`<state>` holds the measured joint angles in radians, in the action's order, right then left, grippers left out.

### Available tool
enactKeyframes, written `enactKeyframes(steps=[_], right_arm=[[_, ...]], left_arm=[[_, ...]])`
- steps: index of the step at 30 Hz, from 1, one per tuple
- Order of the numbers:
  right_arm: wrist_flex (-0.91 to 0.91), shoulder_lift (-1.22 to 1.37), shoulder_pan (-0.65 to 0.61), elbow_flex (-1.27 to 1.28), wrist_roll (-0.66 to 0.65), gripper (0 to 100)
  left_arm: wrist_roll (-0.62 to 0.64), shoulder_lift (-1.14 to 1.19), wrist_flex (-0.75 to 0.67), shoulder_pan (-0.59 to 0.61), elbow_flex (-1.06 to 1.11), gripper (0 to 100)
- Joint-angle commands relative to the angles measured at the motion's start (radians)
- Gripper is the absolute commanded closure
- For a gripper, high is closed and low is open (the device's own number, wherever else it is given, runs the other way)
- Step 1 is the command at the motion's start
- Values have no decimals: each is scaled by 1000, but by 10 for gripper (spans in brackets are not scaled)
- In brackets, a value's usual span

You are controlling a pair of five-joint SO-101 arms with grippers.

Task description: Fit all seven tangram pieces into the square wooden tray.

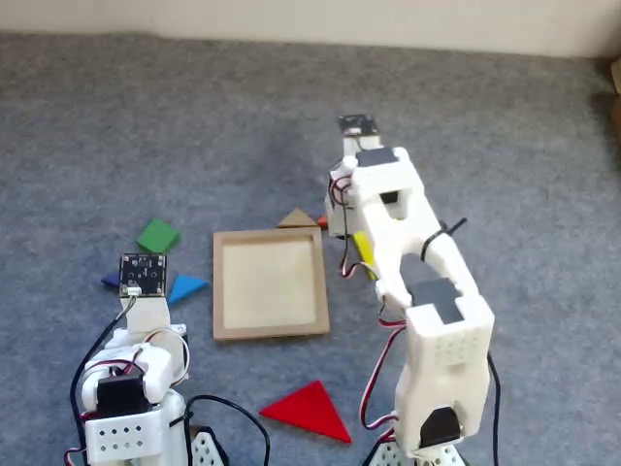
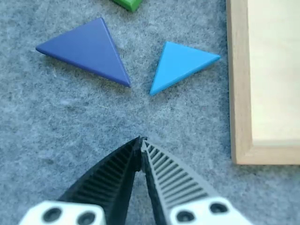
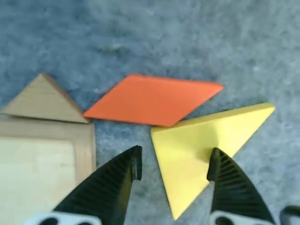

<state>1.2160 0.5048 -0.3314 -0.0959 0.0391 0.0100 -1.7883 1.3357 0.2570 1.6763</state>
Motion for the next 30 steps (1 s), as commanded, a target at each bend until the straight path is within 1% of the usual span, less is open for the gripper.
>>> enactKeyframes(steps=[1, 6, 14, 20, 24, 30], right_arm=[[42, 36, 70, -2, 5, 767], [42, 39, 101, -2, 5, 767], [74, 42, 76, -1, 3, 767], [82, 31, 90, -2, 3, 767], [113, -42, 111, -41, 3, 767], [104, -162, 116, -50, 3, 770]], left_arm=[[9, -33, 5, 12, 19, 987], [9, -33, 5, 12, 19, 987], [9, -33, 5, 12, 19, 987], [9, -33, 5, 12, 19, 987], [9, -33, 5, 12, 19, 987], [9, -33, 5, 12, 19, 987]])
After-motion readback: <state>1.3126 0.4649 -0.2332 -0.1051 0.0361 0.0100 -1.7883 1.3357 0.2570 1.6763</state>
